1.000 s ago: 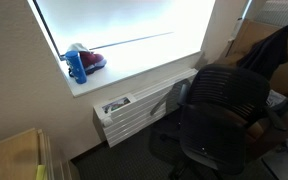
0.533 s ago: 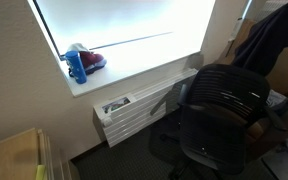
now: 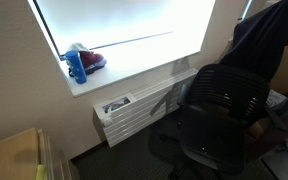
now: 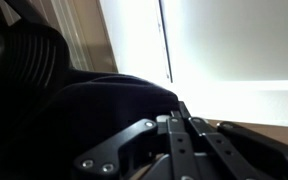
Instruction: Pick the cloth on the couch and put it on the back rest of the chair
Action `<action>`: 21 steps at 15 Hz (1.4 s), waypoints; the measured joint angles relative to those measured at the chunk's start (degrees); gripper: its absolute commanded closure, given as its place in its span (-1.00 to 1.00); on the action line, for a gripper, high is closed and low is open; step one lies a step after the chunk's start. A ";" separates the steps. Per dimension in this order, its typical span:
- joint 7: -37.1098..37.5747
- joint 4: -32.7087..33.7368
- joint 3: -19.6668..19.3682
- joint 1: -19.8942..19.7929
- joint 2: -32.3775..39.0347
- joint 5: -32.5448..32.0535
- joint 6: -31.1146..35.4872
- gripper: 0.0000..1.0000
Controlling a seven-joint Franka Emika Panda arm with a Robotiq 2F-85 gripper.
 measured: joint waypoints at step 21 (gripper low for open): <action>-40.00 -4.64 2.33 3.19 8.85 29.29 -7.09 0.99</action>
